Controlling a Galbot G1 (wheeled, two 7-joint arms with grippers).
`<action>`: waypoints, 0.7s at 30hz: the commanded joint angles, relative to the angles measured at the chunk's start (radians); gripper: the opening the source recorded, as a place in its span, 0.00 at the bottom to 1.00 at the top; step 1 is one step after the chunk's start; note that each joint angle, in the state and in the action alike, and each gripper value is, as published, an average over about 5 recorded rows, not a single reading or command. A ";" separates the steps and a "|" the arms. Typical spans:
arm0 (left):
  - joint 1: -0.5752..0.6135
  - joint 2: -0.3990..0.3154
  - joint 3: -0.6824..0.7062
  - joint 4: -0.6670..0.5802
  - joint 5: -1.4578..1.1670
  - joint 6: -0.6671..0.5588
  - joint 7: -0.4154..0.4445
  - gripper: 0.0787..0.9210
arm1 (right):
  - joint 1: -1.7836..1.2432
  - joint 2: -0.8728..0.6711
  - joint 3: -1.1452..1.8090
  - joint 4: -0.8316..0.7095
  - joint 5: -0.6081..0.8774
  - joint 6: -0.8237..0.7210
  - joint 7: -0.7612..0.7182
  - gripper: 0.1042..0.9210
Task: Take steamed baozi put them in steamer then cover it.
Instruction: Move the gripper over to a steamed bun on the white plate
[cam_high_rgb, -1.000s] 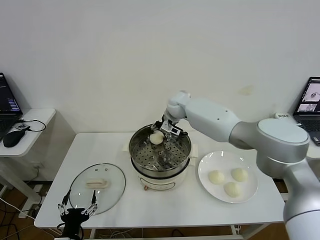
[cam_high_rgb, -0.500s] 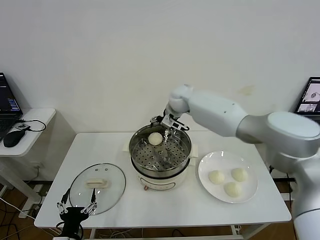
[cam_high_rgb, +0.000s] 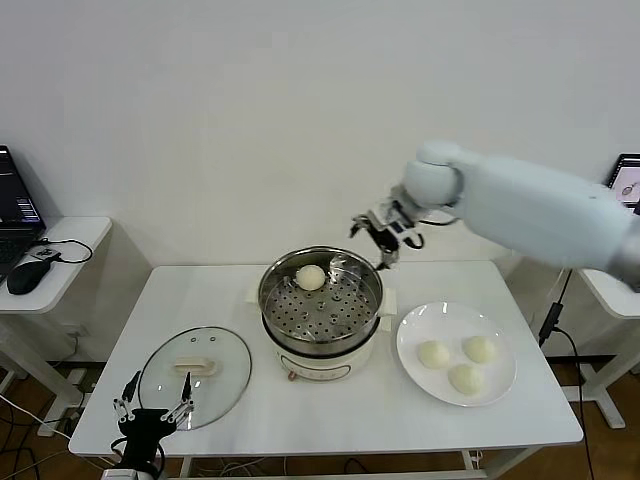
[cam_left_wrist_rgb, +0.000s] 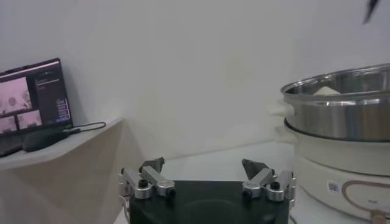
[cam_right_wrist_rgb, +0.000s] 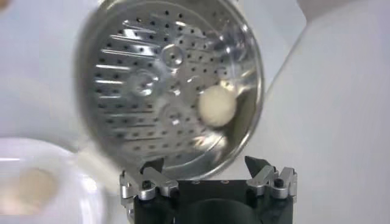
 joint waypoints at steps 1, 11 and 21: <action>-0.002 0.007 0.001 0.003 0.001 -0.001 -0.001 0.88 | -0.038 -0.358 -0.001 0.229 -0.021 -0.168 -0.027 0.88; 0.003 0.003 0.000 0.009 0.009 0.001 -0.001 0.88 | -0.338 -0.416 0.161 0.210 -0.160 -0.148 -0.018 0.88; 0.012 -0.003 -0.012 0.004 0.013 0.004 -0.001 0.88 | -0.612 -0.315 0.346 0.094 -0.252 -0.144 0.001 0.88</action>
